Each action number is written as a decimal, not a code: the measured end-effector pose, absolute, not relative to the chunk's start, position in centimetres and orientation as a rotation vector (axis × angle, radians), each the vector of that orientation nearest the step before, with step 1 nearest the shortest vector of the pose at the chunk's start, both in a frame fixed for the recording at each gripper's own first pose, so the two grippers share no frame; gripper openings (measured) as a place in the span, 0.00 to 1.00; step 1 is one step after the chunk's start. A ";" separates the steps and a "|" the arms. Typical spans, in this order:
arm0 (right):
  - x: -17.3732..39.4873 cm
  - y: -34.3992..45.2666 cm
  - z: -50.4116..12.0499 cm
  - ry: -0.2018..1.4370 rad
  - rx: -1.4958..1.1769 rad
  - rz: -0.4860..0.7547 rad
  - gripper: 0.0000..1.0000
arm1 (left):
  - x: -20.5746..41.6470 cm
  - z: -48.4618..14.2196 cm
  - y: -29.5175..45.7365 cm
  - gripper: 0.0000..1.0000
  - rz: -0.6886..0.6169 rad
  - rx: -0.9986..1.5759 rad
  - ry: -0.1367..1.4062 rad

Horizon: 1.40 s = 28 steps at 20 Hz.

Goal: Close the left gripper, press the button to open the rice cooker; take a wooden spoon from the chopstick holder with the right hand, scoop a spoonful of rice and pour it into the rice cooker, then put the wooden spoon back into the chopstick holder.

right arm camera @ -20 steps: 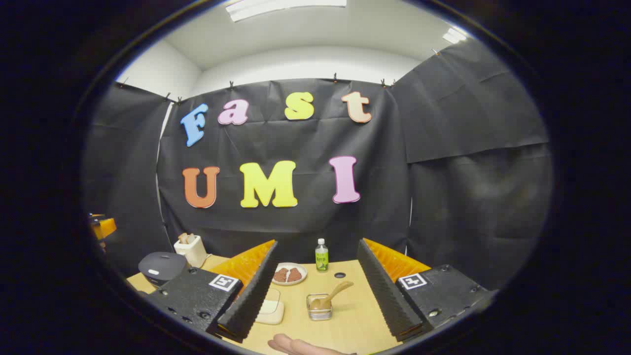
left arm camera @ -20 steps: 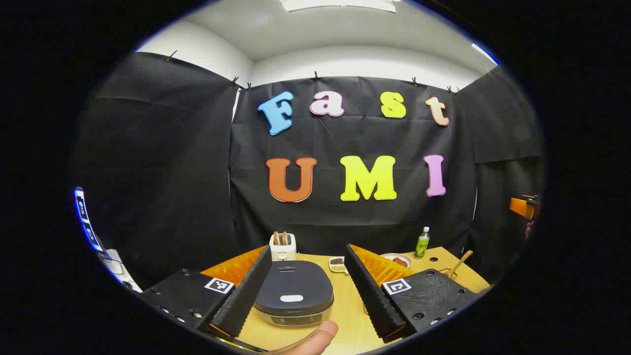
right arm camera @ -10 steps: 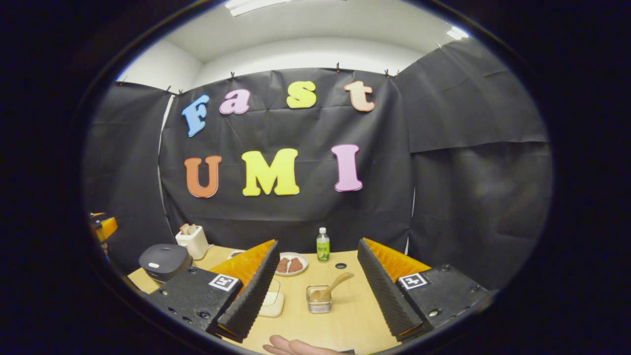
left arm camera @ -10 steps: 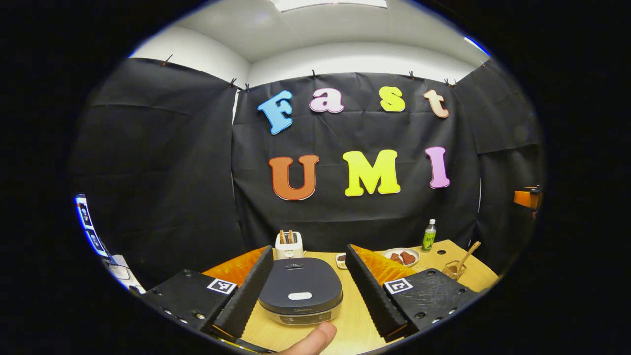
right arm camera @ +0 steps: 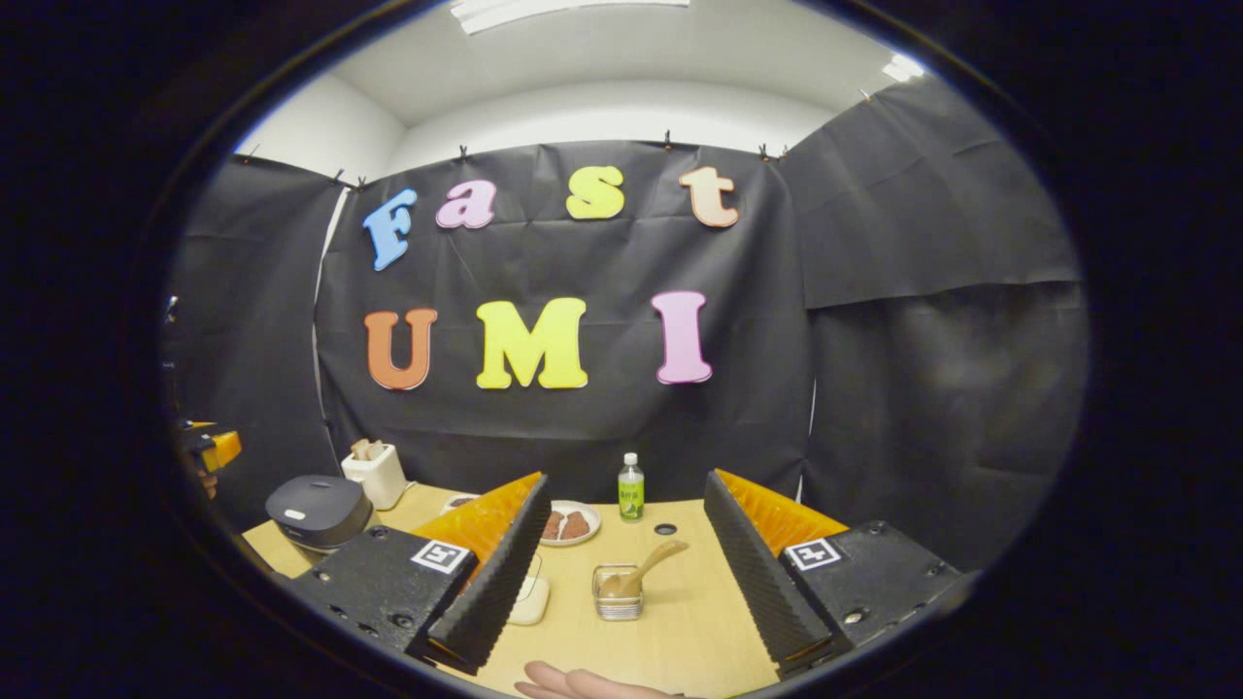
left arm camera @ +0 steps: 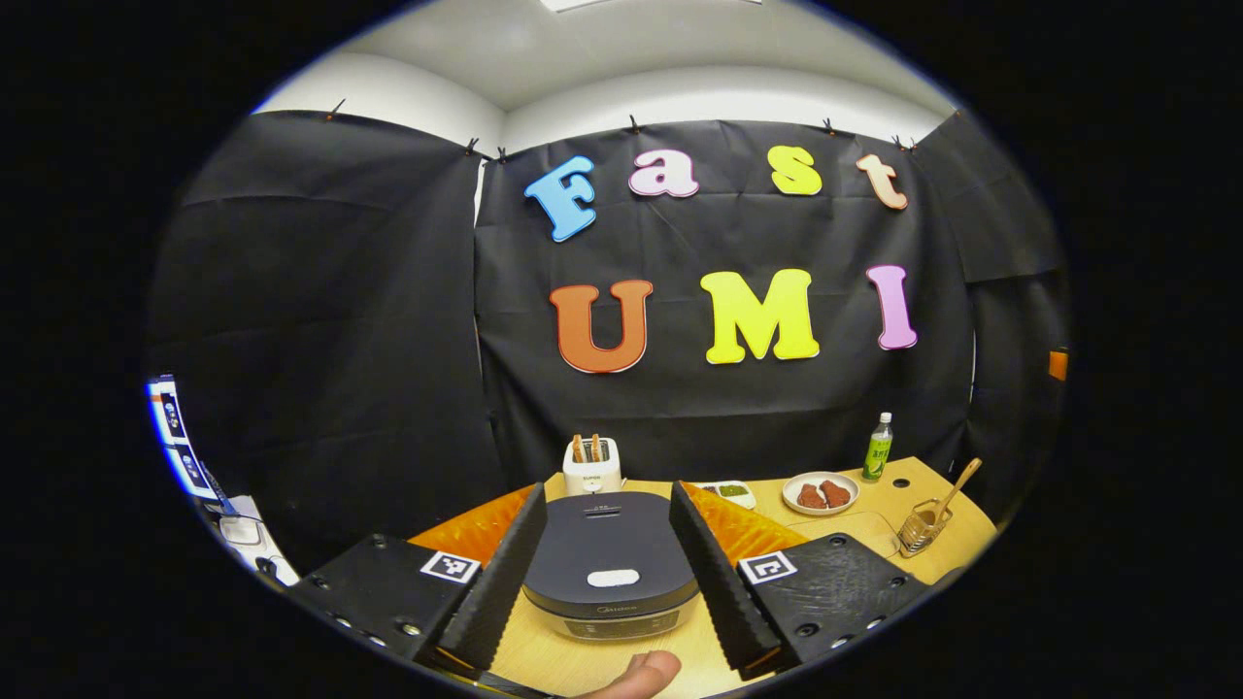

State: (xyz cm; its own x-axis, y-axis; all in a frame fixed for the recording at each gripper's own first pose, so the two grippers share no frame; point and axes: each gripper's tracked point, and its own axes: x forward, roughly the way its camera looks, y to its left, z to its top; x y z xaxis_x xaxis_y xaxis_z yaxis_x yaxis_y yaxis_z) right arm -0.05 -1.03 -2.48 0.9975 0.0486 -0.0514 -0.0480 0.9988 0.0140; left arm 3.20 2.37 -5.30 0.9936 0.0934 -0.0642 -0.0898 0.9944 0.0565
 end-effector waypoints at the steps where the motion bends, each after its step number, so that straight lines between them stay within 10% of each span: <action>1: 0.1 -0.9 -2.5 0.051 0.026 0.059 0.99 | 3.8 -5.9 2.1 0.77 0.079 0.051 0.075; 8: 1.2 -2.7 -1.8 -0.034 0.024 0.014 0.99 | 6.0 -9.3 3.2 0.46 0.045 -0.028 0.151; 14: 1.1 -2.7 -2.4 -0.041 -0.019 0.014 0.99 | 6.0 -11.8 2.8 0.46 0.022 -0.076 0.303; 16: 0.9 -1.9 -2.9 -0.036 -0.032 0.041 0.99 | 7.6 -15.2 2.1 0.00 0.031 -0.088 0.363; 28: -1.2 -1.8 -5.4 0.013 -0.060 0.086 1.00 | 9.0 -20.9 2.2 0.00 0.047 -0.040 0.550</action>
State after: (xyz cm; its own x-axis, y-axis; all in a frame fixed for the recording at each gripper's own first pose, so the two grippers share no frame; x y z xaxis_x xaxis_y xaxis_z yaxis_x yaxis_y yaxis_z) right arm -1.23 -1.77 -5.41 0.9962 0.0852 -0.0153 -0.0860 0.9945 -0.0597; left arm 9.04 2.22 -20.94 0.8517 0.0336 -0.5230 -0.0551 0.9982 -0.0256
